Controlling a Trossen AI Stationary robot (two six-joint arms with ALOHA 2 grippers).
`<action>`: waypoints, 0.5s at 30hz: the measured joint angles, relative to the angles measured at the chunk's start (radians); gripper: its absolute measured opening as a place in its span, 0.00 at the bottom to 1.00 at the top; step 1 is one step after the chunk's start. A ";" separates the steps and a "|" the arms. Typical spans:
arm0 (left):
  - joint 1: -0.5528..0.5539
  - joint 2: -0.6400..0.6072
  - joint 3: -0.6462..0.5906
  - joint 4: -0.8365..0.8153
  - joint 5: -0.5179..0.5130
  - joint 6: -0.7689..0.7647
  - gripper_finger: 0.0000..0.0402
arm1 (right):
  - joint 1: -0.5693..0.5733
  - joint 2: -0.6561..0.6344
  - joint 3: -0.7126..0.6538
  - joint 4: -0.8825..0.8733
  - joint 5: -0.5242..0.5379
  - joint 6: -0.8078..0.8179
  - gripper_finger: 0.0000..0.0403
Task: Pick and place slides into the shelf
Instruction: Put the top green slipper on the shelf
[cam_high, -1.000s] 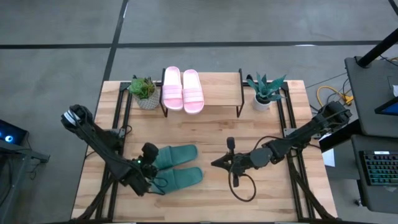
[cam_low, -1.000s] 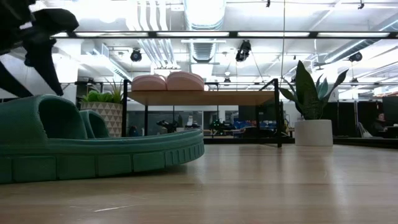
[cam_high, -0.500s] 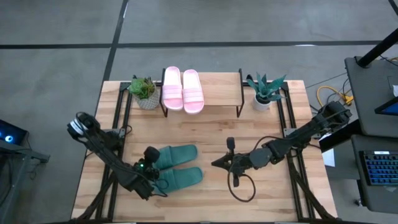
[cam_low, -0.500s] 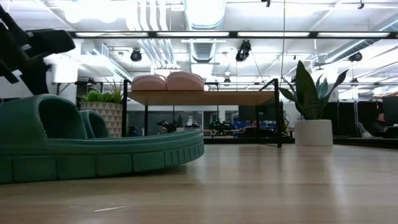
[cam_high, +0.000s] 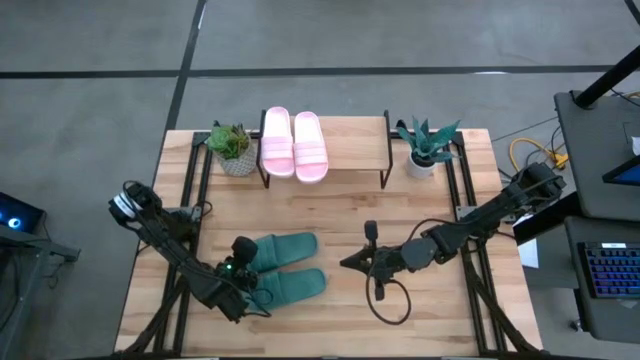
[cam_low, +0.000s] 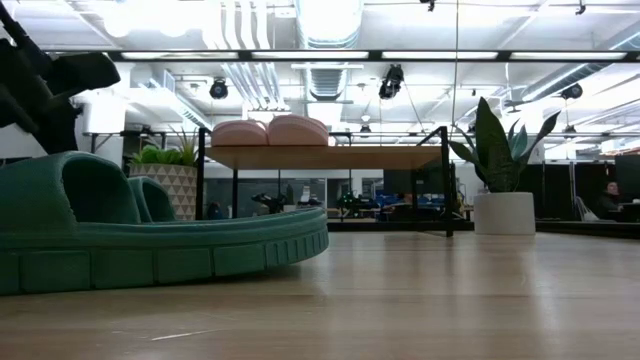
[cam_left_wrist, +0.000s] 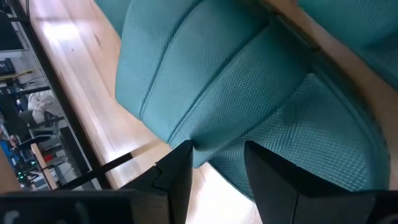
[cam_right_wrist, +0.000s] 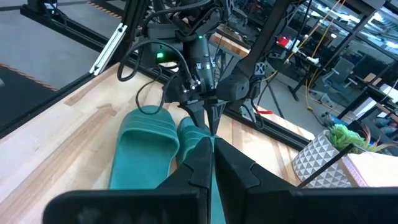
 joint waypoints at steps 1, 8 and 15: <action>0.000 0.000 0.000 0.001 0.000 -0.001 0.32 | 0.000 0.000 0.000 0.000 0.000 0.000 0.02; 0.000 0.000 0.000 0.014 -0.001 -0.002 0.32 | 0.000 0.000 0.000 0.000 0.000 -0.003 0.02; 0.000 0.000 -0.001 0.046 -0.064 0.001 0.32 | 0.000 0.000 0.000 0.000 0.000 -0.003 0.02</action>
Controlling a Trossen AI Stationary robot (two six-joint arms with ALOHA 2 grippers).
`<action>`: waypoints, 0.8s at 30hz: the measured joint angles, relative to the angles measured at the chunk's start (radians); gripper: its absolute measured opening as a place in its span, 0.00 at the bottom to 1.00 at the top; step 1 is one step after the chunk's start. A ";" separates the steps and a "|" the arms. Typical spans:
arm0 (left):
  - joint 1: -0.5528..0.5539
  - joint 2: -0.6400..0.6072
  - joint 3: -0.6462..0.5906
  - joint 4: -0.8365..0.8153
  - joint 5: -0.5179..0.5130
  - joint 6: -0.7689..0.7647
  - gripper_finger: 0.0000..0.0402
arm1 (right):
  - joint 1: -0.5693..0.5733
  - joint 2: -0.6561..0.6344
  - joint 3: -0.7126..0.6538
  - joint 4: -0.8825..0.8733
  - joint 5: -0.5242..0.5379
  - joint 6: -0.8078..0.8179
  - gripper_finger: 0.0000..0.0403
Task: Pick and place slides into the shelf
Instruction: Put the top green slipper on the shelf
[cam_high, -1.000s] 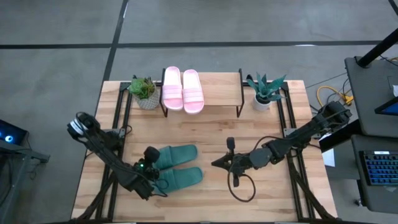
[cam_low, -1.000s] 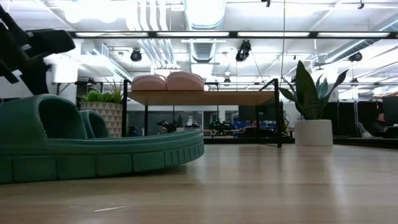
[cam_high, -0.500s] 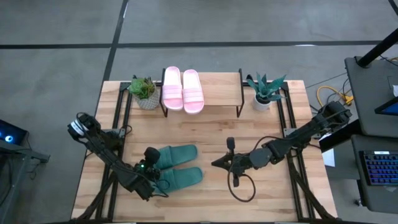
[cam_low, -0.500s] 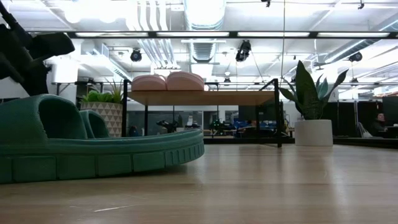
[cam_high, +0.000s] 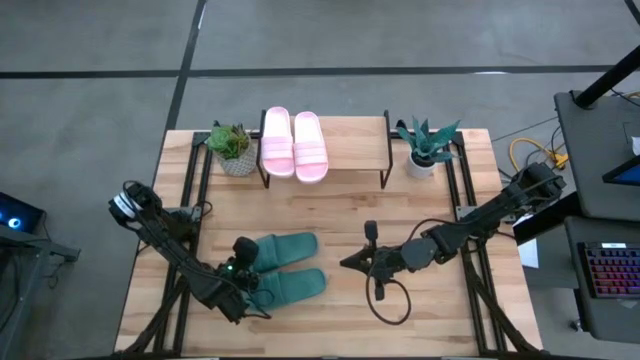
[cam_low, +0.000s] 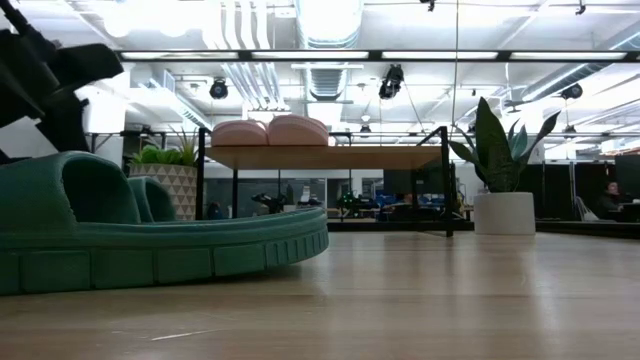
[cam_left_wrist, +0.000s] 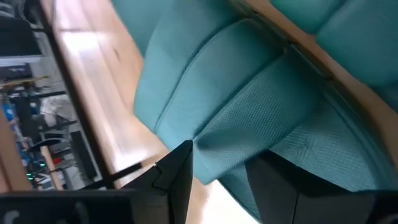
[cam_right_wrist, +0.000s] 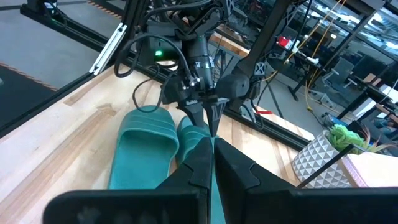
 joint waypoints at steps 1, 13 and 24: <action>0.000 0.000 0.000 0.001 -0.011 0.000 0.32 | 0.000 0.000 0.000 0.000 0.000 0.000 0.02; 0.002 0.000 -0.035 0.040 -0.148 -0.078 0.32 | 0.000 0.000 0.000 0.000 0.000 0.003 0.02; 0.004 0.000 -0.083 0.093 -0.173 -0.080 0.03 | 0.000 0.000 0.000 0.000 0.000 0.003 0.02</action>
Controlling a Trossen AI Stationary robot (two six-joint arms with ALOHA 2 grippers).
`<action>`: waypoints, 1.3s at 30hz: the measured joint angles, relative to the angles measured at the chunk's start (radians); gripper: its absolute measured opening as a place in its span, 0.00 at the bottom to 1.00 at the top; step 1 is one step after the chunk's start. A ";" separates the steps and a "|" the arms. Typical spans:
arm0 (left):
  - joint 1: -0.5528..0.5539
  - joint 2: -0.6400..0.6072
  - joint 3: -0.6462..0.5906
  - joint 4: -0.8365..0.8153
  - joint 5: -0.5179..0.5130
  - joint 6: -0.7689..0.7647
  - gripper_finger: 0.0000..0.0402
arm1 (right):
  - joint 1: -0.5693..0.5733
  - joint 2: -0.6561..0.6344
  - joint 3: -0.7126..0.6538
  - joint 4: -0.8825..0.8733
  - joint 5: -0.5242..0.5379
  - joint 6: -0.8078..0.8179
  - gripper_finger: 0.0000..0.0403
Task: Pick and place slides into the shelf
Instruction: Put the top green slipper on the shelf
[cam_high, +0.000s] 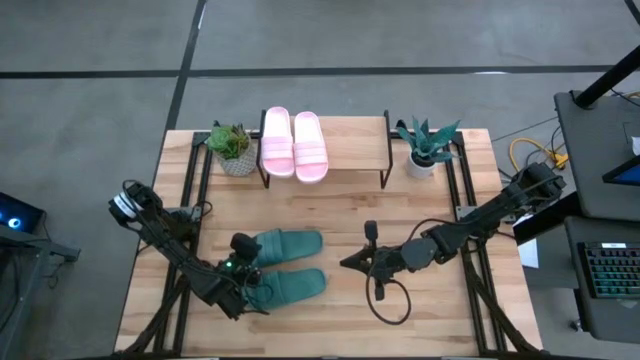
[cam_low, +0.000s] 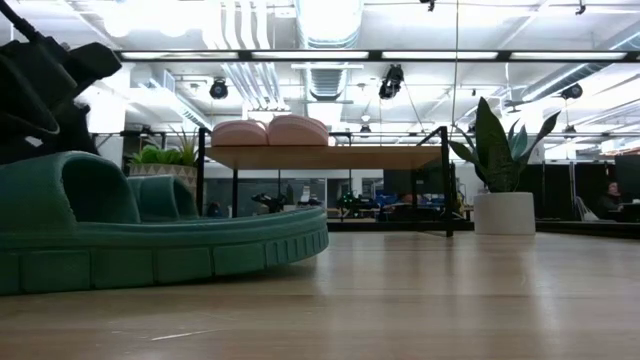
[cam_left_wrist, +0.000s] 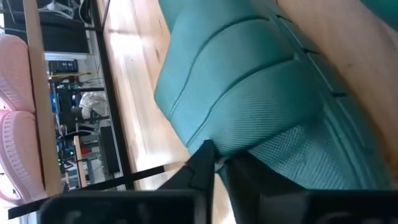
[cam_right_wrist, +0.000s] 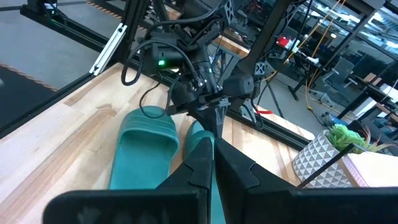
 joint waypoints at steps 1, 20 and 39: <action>0.000 0.000 -0.003 0.004 0.000 0.000 0.02 | 0.000 0.000 0.000 0.000 0.000 0.000 0.02; 0.003 -0.279 -0.009 0.071 -0.152 0.197 0.00 | 0.000 0.000 0.031 0.010 0.002 -0.042 0.02; 0.003 -0.536 -0.015 0.422 -0.081 0.703 0.00 | 0.023 0.007 0.328 -0.415 0.002 -0.386 0.12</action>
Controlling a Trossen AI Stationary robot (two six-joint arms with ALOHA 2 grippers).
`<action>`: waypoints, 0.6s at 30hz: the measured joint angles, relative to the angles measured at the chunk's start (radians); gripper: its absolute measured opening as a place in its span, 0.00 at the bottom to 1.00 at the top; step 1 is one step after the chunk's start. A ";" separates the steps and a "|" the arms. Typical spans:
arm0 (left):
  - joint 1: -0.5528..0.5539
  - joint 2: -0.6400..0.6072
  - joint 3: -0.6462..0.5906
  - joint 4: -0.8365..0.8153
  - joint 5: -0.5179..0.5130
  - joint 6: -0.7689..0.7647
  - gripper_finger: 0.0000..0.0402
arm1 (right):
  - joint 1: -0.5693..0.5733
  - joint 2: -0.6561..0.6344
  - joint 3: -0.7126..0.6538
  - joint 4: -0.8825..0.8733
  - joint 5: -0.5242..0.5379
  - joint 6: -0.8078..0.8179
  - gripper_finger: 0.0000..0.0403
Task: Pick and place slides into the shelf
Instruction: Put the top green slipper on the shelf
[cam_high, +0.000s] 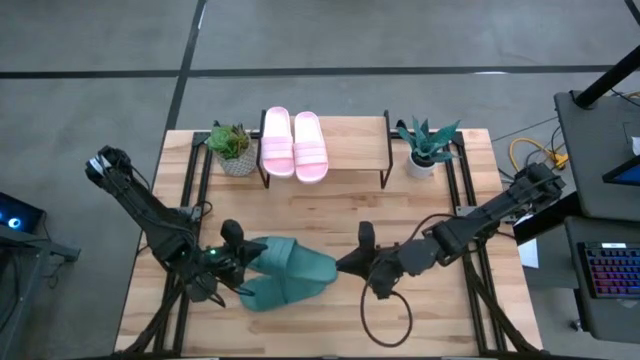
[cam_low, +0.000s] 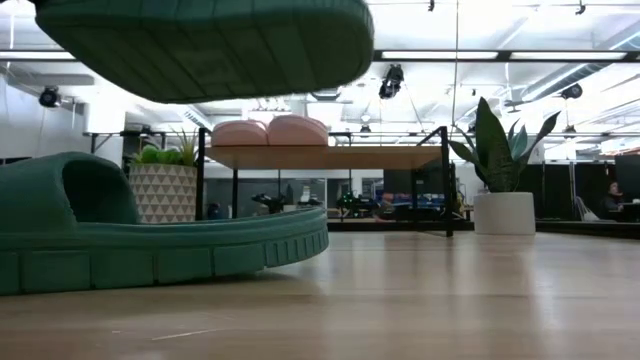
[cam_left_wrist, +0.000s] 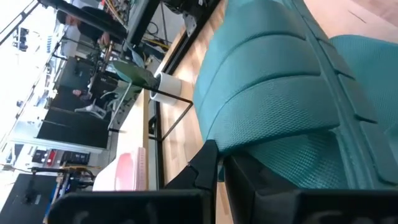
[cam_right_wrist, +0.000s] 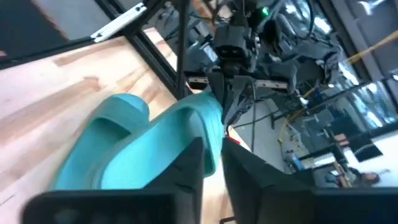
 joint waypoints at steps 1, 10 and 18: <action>0.000 0.001 0.000 0.003 0.000 0.001 0.00 | 0.002 0.003 0.028 -0.045 -0.016 0.003 0.15; 0.000 0.001 0.000 0.049 -0.011 0.028 0.00 | 0.054 0.061 0.207 -0.317 -0.062 0.078 0.57; 0.000 0.000 0.000 0.253 -0.019 0.218 0.00 | 0.165 0.099 0.258 -0.353 0.264 0.020 0.72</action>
